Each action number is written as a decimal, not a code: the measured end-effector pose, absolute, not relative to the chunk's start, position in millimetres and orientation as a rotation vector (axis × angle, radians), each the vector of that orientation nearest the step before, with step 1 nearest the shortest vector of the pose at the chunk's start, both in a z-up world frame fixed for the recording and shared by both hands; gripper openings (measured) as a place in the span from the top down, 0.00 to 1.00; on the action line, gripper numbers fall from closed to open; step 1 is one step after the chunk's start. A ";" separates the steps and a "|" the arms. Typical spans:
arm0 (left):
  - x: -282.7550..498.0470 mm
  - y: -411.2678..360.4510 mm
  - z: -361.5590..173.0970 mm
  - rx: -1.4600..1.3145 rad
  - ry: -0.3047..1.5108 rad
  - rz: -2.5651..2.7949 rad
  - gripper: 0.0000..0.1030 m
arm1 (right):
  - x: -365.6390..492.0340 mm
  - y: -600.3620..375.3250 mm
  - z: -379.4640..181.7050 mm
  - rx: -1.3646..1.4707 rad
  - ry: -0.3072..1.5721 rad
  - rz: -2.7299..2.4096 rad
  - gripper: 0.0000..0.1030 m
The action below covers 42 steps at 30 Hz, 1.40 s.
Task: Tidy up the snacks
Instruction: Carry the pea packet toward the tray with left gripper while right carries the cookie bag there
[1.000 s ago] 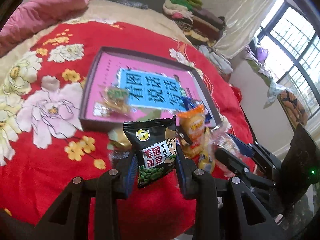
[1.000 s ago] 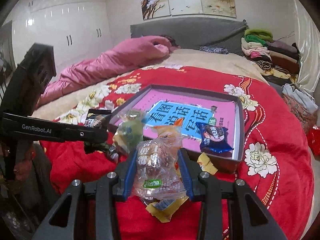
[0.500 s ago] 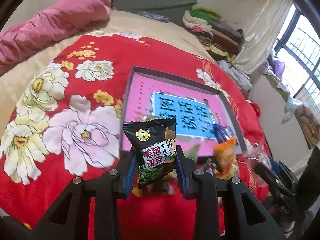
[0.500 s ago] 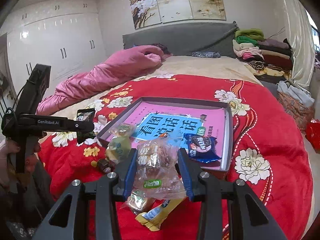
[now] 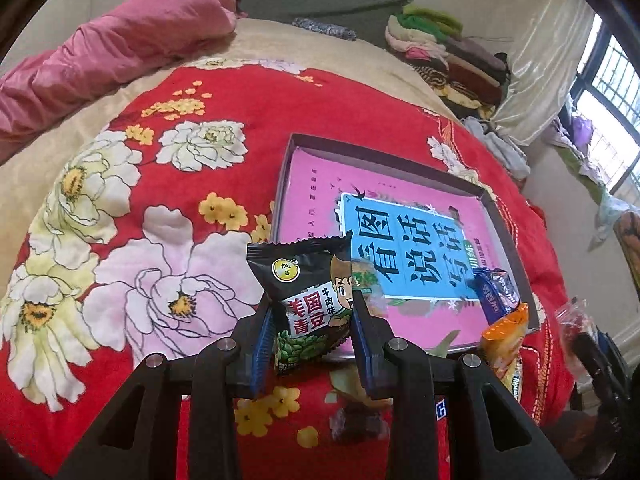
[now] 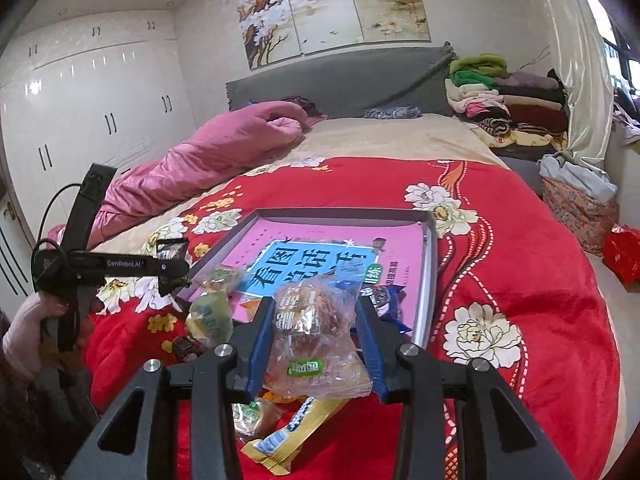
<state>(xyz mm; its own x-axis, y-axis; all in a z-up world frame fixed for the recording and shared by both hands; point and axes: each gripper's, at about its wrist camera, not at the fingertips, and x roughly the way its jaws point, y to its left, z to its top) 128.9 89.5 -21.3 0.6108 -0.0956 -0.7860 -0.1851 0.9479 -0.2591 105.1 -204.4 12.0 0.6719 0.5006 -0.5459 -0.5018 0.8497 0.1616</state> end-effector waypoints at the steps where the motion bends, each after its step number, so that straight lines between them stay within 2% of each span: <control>1: 130.0 89.0 -23.5 -0.330 0.919 0.052 0.65 | 105.8 -205.4 12.1 -0.001 0.613 0.561 0.60; 30: 146.8 76.0 -42.9 -0.326 0.953 0.029 0.65 | 142.8 -233.9 2.9 0.069 0.636 0.400 0.60; 42: 149.4 69.8 -46.0 -0.321 0.958 0.010 0.65 | 165.7 -222.4 -10.1 -0.025 0.649 0.320 0.60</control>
